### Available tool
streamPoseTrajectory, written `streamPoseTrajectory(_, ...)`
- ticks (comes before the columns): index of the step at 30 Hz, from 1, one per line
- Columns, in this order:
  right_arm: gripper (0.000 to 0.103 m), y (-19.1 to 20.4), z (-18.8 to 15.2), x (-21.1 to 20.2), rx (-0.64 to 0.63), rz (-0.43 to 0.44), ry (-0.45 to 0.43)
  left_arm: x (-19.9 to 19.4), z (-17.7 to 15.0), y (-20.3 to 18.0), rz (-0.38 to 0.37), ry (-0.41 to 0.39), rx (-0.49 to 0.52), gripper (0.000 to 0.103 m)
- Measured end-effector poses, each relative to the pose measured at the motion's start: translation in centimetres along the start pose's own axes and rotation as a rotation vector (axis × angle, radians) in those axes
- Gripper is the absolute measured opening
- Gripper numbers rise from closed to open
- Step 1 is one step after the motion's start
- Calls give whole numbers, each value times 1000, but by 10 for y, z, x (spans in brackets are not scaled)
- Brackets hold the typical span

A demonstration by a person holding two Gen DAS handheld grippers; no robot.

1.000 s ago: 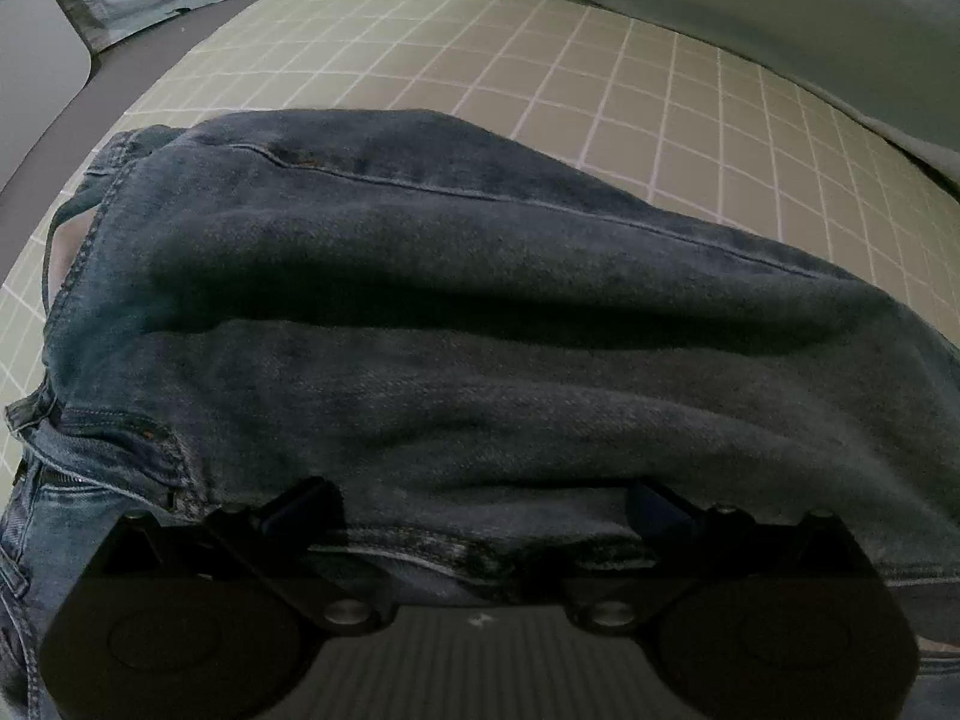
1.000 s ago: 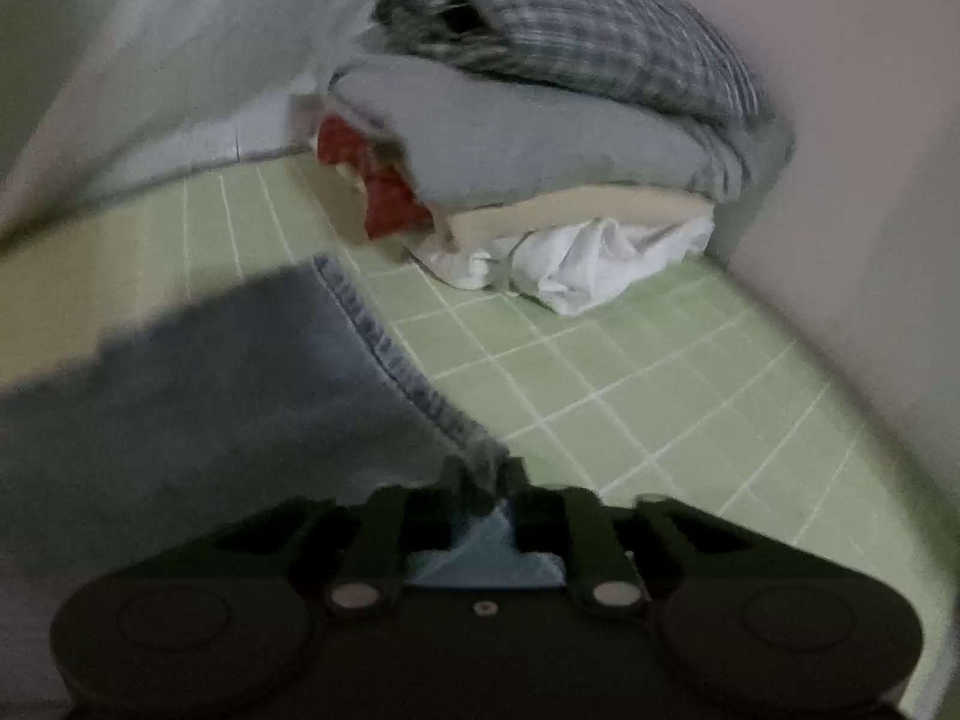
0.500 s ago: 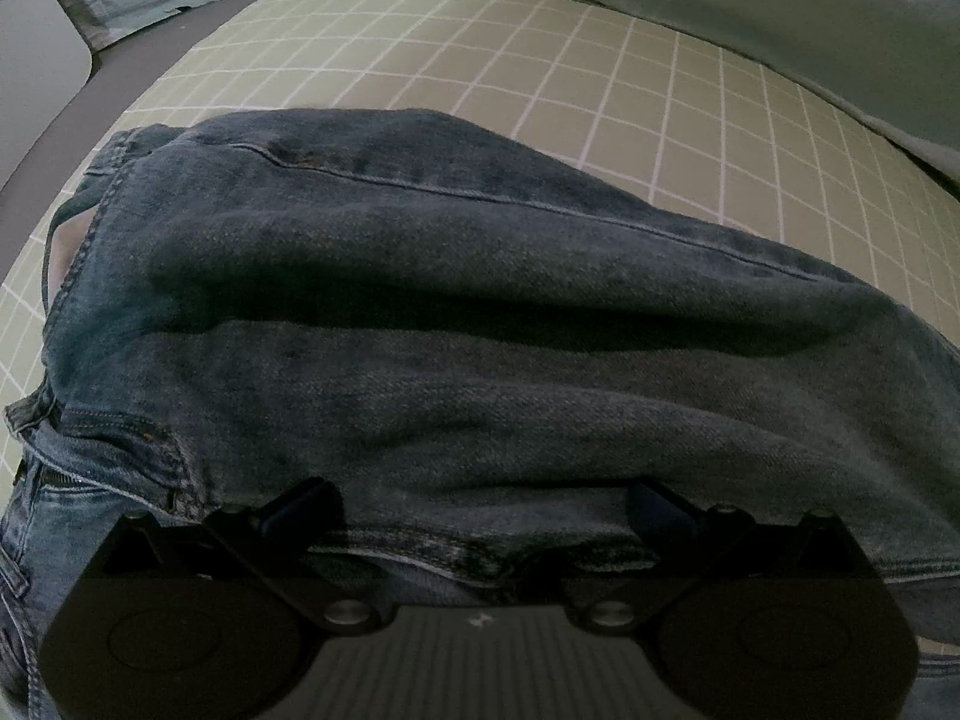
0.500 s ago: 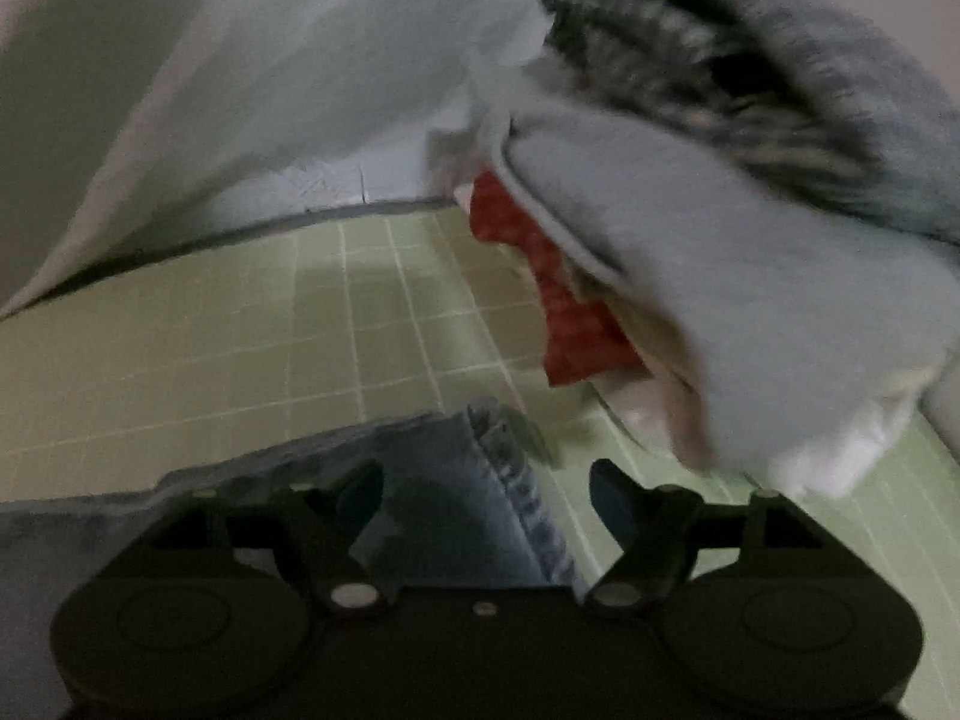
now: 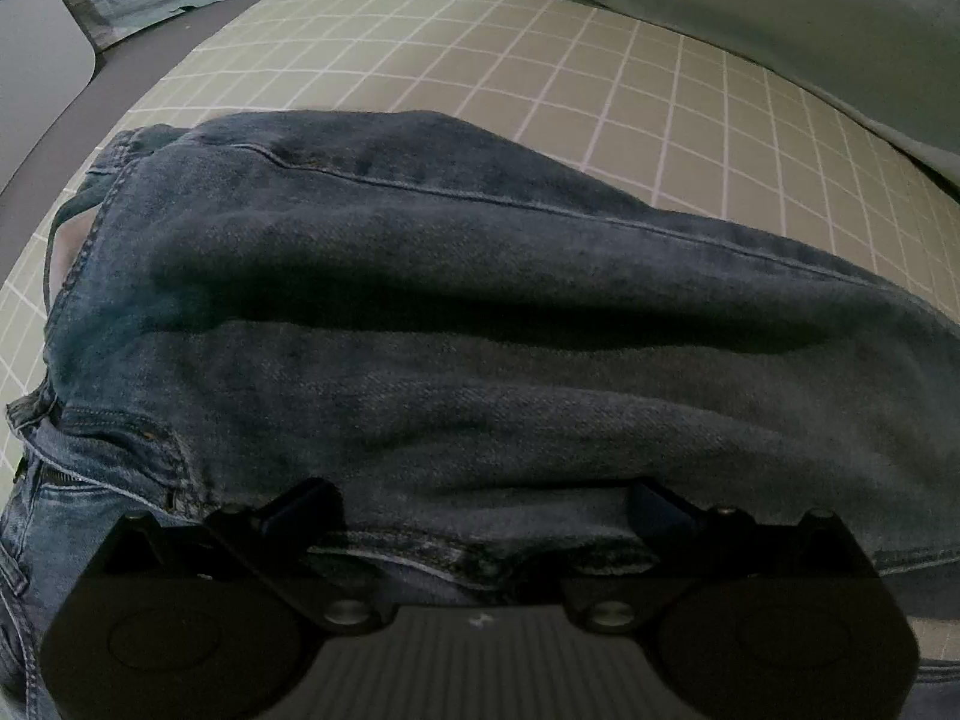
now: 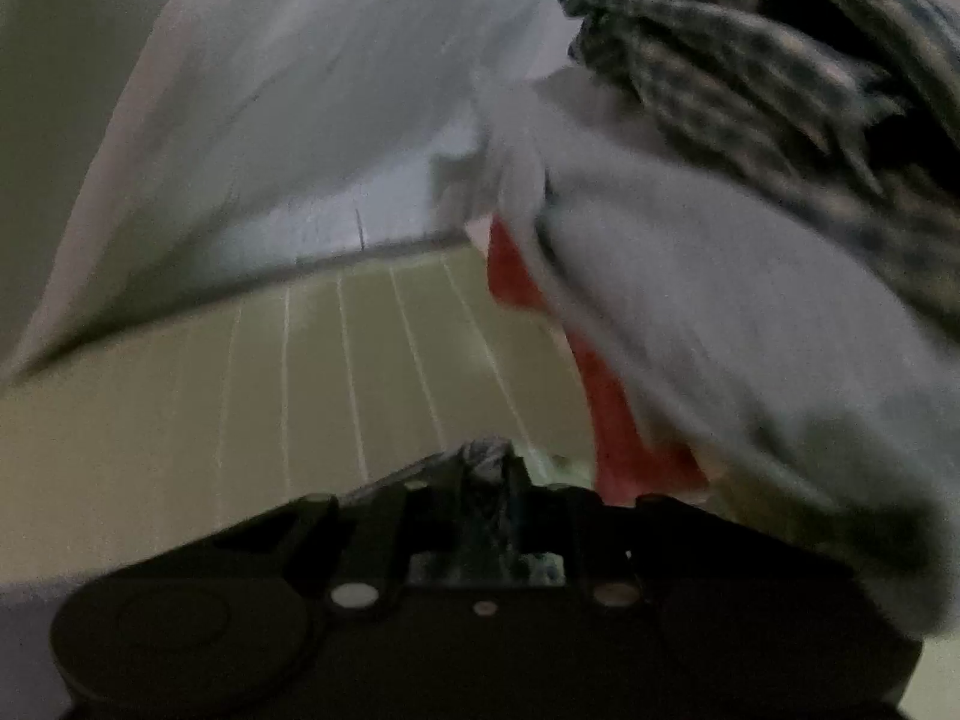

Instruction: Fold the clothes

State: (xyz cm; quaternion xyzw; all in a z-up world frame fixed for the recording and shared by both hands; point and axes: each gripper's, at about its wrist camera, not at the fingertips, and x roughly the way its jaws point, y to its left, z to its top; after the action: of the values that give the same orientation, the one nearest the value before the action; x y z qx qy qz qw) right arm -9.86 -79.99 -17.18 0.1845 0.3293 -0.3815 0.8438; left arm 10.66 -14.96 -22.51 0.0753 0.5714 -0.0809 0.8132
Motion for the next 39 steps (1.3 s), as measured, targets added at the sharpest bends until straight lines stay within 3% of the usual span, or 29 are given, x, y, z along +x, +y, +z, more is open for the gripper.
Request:
streamPoseTrajectory(5, 13, 26, 27, 5, -63, -3, -98, 0, -1, 2, -1, -10, 2, 103)
streamPoseTrajectory(8, 17, 42, 26, 20, -134, -46, -61, 1, -2, 2, 0, -21, 2, 103)
streamPoseTrajectory(10, 34, 50, 20, 20, -204, -137, -37, 0, -5, 2, 0, -27, 1, 103)
streamPoseTrajectory(12, 47, 49, 10, 5, -204, -167, -58, -2, -7, 2, 1, -35, -2, 103)
streamPoseTrajectory(14, 50, 45, -3, -17, -166, -138, -46, -4, -10, 3, 4, -44, -7, 103)
streamPoseTrajectory(18, 76, 52, -44, -48, -182, -67, 14, -3, -7, 2, 7, -44, -12, 103)
streamPoseTrajectory(22, 82, 60, -84, -63, -209, -10, 111, -3, -3, 1, 0, -42, 8, 103)
streamPoseTrajectory(25, 93, 55, -111, -78, -196, -41, 138, -6, -2, 0, -8, -48, 35, 103)
streamPoseTrajectory(28, 97, 36, -131, -97, -100, -83, 181, -20, -3, -7, -46, -98, 79, 103)
streamPoseTrajectory(30, 97, 31, -140, -104, -103, -123, 182, -30, -3, -15, -105, -130, 108, 103)
streamPoseTrajectory(34, 97, 27, -150, -121, -118, -188, 205, -26, -6, -38, -193, -89, 178, 103)
streamPoseTrajectory(36, 97, 27, -152, -130, -103, -202, 209, -17, -17, -52, -160, -63, 262, 103)
streamPoseTrajectory(39, 97, 36, -154, -143, -61, -186, 189, -20, -44, -68, -67, -125, 450, 103)
